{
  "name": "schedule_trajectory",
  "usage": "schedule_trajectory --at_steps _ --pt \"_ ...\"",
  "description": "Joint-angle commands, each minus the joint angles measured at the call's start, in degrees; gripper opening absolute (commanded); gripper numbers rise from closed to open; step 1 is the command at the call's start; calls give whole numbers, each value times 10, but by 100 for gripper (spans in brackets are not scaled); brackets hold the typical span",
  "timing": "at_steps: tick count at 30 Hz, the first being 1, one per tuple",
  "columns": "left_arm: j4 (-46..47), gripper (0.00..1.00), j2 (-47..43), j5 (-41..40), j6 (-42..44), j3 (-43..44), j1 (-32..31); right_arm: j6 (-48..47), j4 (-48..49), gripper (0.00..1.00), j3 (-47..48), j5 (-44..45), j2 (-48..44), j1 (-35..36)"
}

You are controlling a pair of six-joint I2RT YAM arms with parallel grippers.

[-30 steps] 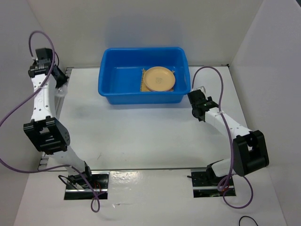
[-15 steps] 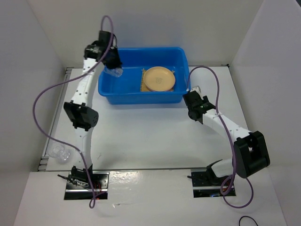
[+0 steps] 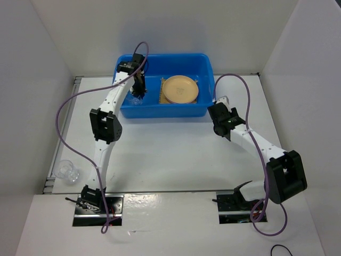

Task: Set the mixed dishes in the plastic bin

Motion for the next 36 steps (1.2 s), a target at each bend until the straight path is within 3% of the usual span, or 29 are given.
schedule_trajectory --at_steps 1,7,11,15,16,17,18,24,25,29,30,36 --pt "-4 0 30 -21 3 26 -8 16 35 62 -5 22 -20 7" --pt "-9 2 71 -33 -3 56 -13 16 35 63 -5 27 -4 7" --pt "-15 10 76 -41 -3 56 -13 16 35 64 -5 22 -4 7" --pt "-15 49 62 -53 -3 62 -13 16 35 64 -5 16 8 7" --pt "-15 63 53 -63 -3 69 -13 16 35 64 -5 16 8 7" --pt "-22 92 46 -73 -8 74 -13 16 35 64 -5 16 8 7" --pt "-22 100 39 -80 -8 81 -13 16 35 64 -5 16 8 7" --pt "-36 100 -90 -140 -13 93 -13 16 35 64 -5 11 13 7" --pt "-36 100 -117 -194 -20 72 -13 16 35 64 -5 11 13 7" --pt "-36 100 -283 -305 -108 -132 1 16 35 64 -5 11 19 13" --pt "-36 100 -351 -305 -152 -229 12 16 29 64 -5 11 24 13" --pt "-36 98 -597 -286 -337 -564 129 16 29 64 -5 11 36 23"
